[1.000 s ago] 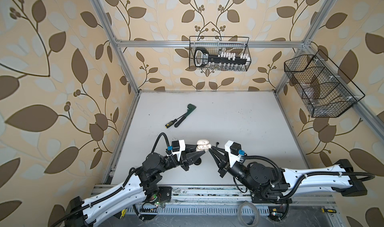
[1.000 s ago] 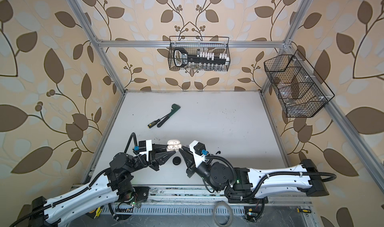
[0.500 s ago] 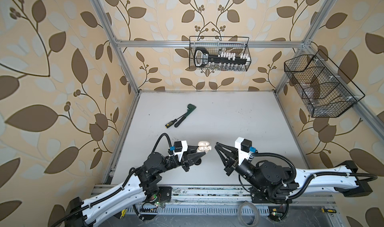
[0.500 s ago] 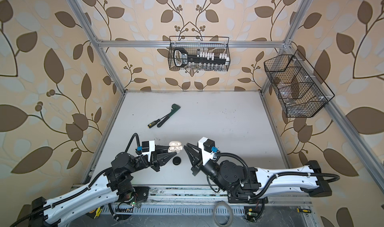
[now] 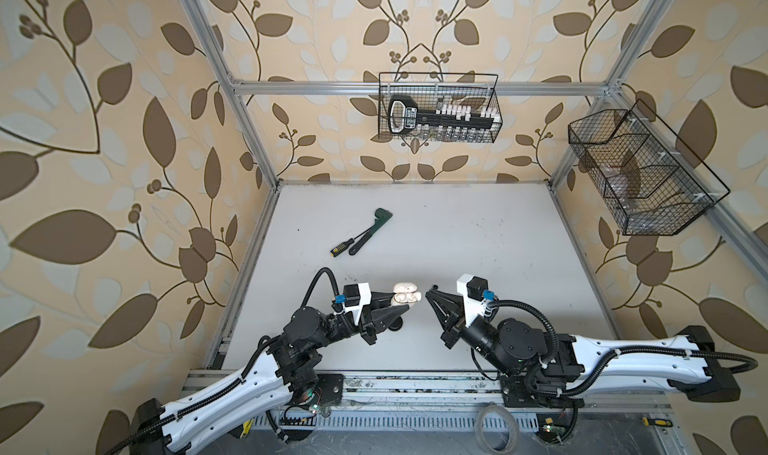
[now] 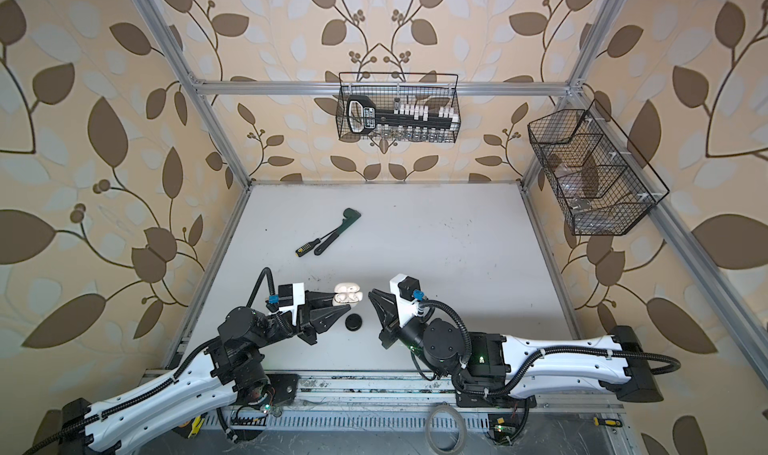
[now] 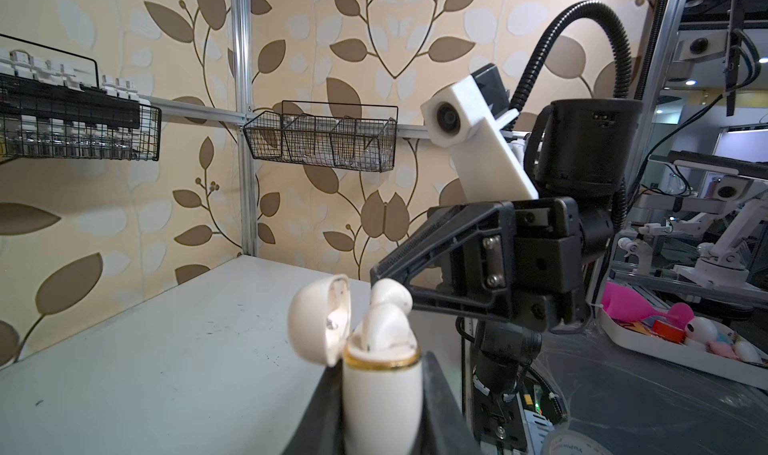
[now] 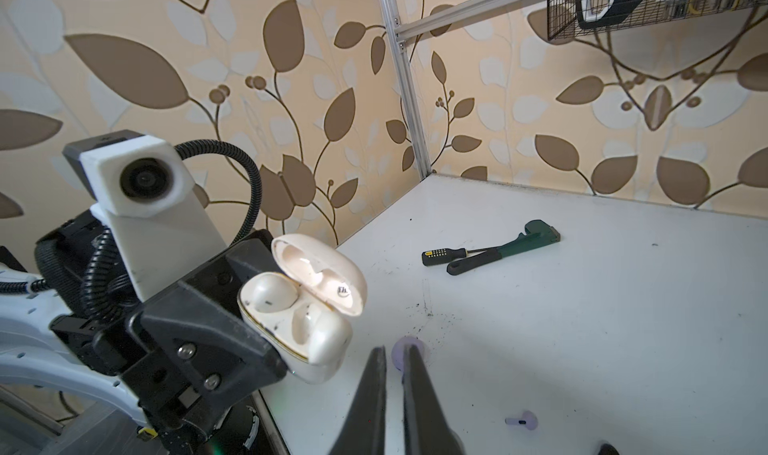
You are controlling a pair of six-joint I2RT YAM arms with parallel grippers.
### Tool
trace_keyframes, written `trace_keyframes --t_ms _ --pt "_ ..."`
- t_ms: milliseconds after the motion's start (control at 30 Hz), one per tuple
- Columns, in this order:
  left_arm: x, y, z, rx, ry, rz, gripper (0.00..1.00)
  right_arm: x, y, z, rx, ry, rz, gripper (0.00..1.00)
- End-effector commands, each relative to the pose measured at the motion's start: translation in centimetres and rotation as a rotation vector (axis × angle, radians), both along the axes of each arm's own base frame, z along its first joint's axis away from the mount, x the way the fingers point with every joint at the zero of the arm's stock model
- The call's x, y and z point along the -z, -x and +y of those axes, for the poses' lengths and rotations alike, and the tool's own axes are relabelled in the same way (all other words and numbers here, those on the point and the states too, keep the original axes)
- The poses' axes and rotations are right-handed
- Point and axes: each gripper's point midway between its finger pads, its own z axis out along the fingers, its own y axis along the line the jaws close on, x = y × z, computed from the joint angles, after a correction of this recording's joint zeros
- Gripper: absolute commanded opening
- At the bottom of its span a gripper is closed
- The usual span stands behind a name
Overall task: Insert the wireless bluetooth earbuds into the charging case
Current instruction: 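Push the held earbud deeper into the slot with the right gripper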
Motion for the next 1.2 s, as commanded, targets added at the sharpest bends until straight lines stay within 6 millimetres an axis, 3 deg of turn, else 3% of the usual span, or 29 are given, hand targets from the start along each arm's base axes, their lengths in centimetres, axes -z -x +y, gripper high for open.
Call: trace_keyframes --t_ms 0,1167 --pt "-1.8 0.6 0.3 0.017 0.049 -0.046 0.0 -1.7 0.5 0.8 -0.037 -0.039 -0.014 0.11" --pt "-0.1 -0.1 -0.9 0.019 -0.021 -0.025 0.0 -3.9 1.6 3.0 -0.083 0.031 -0.064 0.11"
